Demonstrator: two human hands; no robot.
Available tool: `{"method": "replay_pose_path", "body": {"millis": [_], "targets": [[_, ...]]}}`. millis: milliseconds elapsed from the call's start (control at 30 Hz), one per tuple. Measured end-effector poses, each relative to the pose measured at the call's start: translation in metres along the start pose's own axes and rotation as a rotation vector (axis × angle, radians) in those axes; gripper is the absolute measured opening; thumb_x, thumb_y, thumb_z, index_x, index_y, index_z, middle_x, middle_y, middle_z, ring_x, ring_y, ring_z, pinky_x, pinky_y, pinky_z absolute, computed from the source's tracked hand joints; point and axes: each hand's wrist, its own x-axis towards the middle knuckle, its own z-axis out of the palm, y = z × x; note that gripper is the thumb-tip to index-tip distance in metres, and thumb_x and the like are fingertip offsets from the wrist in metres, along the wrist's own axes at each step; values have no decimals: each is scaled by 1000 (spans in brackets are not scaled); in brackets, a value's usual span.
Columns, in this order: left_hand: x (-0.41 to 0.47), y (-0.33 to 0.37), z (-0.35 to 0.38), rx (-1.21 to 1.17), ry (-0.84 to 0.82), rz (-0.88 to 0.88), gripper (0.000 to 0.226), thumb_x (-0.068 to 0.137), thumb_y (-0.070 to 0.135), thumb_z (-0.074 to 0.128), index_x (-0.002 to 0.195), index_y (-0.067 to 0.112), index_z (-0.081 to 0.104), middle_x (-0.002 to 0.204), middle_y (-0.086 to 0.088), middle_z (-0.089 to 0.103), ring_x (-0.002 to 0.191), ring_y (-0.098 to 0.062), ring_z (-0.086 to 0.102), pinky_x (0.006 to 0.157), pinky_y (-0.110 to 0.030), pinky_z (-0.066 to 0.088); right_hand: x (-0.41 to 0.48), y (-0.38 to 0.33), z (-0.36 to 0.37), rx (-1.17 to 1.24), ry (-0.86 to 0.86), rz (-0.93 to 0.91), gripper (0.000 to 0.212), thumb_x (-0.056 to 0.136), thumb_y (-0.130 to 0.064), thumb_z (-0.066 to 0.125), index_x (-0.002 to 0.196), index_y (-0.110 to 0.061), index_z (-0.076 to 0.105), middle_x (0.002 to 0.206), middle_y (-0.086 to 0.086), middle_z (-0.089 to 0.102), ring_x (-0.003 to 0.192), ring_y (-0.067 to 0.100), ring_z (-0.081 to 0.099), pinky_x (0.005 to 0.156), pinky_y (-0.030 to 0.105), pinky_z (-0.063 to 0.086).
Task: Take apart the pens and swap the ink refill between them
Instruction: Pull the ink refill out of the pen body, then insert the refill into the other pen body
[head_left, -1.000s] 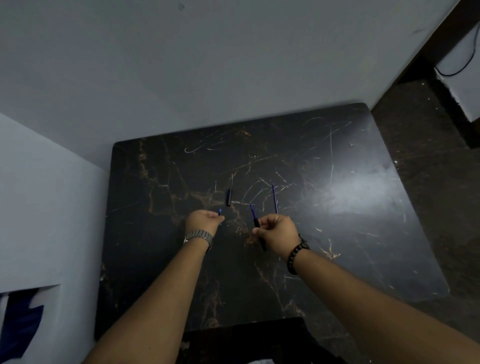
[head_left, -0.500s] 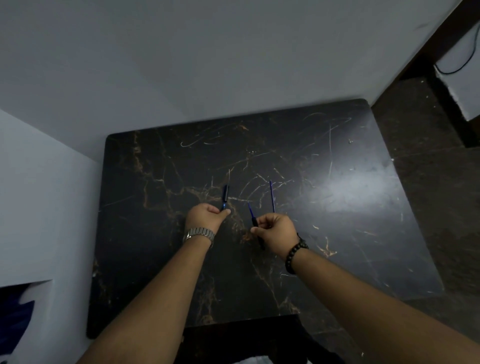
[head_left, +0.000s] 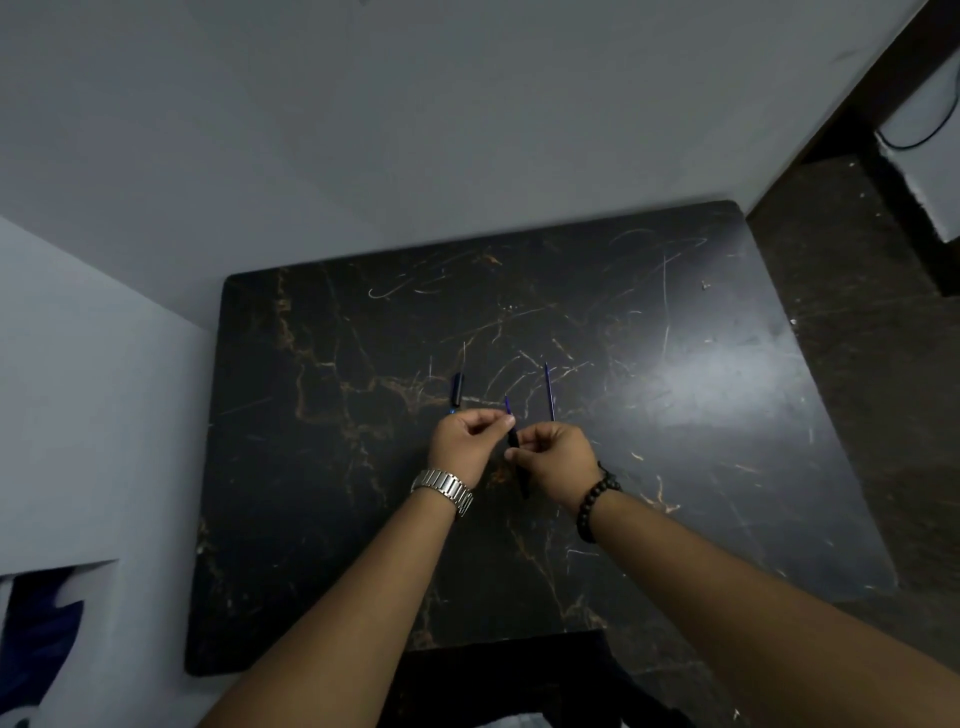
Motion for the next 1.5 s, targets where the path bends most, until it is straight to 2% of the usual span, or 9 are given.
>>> {"method": "replay_pose_path", "body": {"millis": [167, 400, 533, 633, 867, 1067, 1200, 1333, 1500], "targets": [[5, 13, -8, -29, 98, -1, 10, 86, 21, 77, 77, 26, 74, 68, 14, 73, 62, 5, 65, 58, -13, 48, -6, 2, 1, -33, -28, 3, 19, 82, -5, 79, 78, -22, 70, 71, -4, 74, 61, -1, 70, 58, 16, 56], [38, 48, -46, 13, 323, 27, 16, 82, 28, 79, 67, 29, 73, 55, 20, 70, 49, 8, 62, 45, -9, 44, -12, 9, 4, -96, -109, 60, 14, 83, -10, 79, 97, -9, 76, 94, 12, 78, 88, 22, 74, 78, 35, 62], [50, 41, -71, 260, 288, -11, 13, 79, 29, 79, 68, 26, 75, 56, 15, 71, 55, 1, 67, 49, -17, 49, -14, 11, 8, -126, -120, 42, 13, 83, -10, 79, 96, -8, 77, 95, 13, 78, 91, 26, 74, 84, 40, 62], [58, 21, -81, 458, 209, -137, 9, 79, 30, 79, 79, 21, 79, 76, 5, 76, 68, -9, 67, 63, -23, 48, -14, 11, 8, -144, -121, 32, 15, 82, -11, 80, 96, -8, 77, 97, 13, 78, 94, 27, 74, 87, 44, 60], [71, -3, -77, 635, 123, -172, 24, 76, 39, 79, 84, 17, 82, 91, -2, 80, 87, -21, 72, 75, -24, 49, -13, 12, 0, -165, -135, 47, 12, 84, -14, 78, 97, -12, 78, 95, 5, 79, 93, 19, 74, 81, 31, 61], [73, -7, -75, 621, 159, -197, 31, 75, 45, 80, 83, 15, 82, 92, -7, 79, 90, -28, 72, 84, -34, 57, -9, 17, -3, -120, -117, 48, 13, 82, -14, 81, 82, -26, 76, 78, -8, 76, 77, 6, 72, 73, 26, 60], [55, -1, -73, 512, 218, -105, 30, 79, 47, 76, 72, 18, 77, 72, 2, 75, 73, -18, 71, 70, -29, 55, -3, 15, -2, -36, -67, 56, 17, 81, -12, 82, 78, -26, 74, 72, -8, 77, 75, 9, 73, 69, 27, 60], [11, 0, -47, 374, -98, 86, 8, 78, 28, 83, 76, 29, 76, 69, 14, 74, 67, 5, 69, 61, -11, 52, 6, 7, 0, 96, 26, 45, 18, 80, -6, 81, 79, -22, 74, 78, -4, 76, 77, 14, 72, 67, 26, 60], [-21, -18, -22, 333, -276, 80, 16, 71, 25, 88, 84, 27, 78, 76, 7, 79, 73, -4, 74, 73, -24, 61, 13, 0, 3, 61, 55, -12, 16, 81, -7, 80, 79, -20, 71, 79, 1, 74, 76, 16, 71, 72, 33, 61]]}}
